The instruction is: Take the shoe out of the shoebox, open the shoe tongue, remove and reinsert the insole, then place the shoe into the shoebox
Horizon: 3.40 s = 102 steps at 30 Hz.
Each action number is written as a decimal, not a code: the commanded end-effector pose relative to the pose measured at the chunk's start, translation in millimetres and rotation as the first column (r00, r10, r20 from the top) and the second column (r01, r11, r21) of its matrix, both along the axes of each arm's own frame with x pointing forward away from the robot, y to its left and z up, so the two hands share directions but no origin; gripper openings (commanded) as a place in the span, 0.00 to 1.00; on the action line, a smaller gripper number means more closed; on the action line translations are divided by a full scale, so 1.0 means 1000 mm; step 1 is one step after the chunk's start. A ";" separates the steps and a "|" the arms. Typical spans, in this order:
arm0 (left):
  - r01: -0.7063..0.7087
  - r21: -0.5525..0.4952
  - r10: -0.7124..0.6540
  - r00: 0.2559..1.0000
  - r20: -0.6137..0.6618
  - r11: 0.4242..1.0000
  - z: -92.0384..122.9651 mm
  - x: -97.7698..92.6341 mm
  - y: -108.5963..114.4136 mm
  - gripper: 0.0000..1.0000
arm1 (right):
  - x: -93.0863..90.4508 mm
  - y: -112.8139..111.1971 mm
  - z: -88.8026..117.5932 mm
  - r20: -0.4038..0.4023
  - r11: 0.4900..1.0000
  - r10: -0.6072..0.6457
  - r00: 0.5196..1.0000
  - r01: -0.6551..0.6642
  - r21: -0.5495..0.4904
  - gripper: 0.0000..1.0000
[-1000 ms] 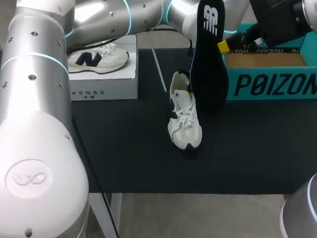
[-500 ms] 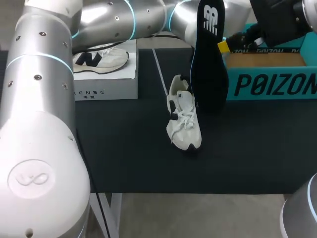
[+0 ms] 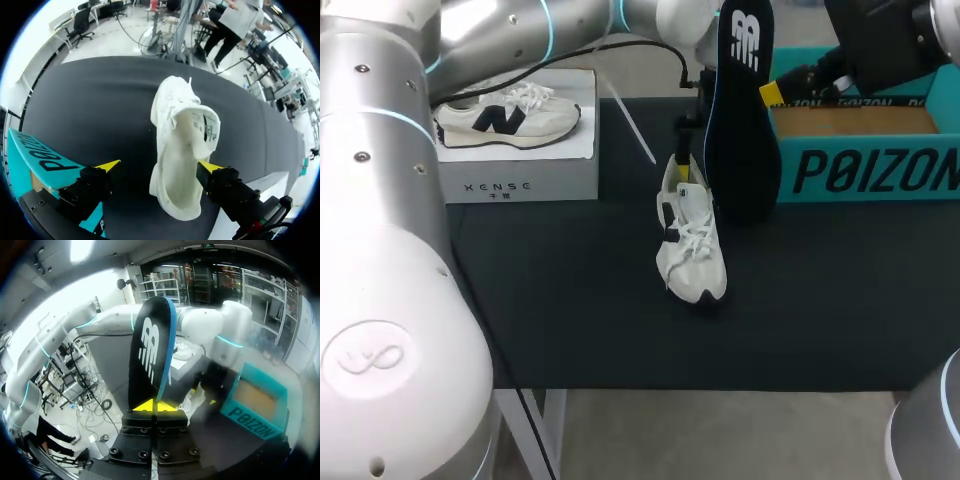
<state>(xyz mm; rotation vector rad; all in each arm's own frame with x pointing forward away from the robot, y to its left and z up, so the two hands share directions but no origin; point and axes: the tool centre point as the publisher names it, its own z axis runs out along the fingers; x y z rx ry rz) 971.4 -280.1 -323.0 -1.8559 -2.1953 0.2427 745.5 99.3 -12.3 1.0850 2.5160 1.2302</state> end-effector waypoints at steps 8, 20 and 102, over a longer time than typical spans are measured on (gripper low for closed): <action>-0.089 -0.322 0.107 0.994 0.037 0.942 0.055 -0.008 0.012 1.00 | 0.002 0.002 0.000 -0.002 1.000 -0.001 1.000 0.001 -0.003 0.00; -0.133 -0.472 0.119 0.991 -0.059 0.871 0.086 -0.015 0.013 1.00 | 0.002 0.002 0.000 -0.002 1.000 -0.001 1.000 0.001 -0.003 0.00; -0.864 0.006 0.363 0.206 -0.909 0.504 0.229 -0.011 0.047 1.00 | 0.002 0.002 0.000 -0.002 1.000 -0.001 1.000 0.001 -0.003 0.00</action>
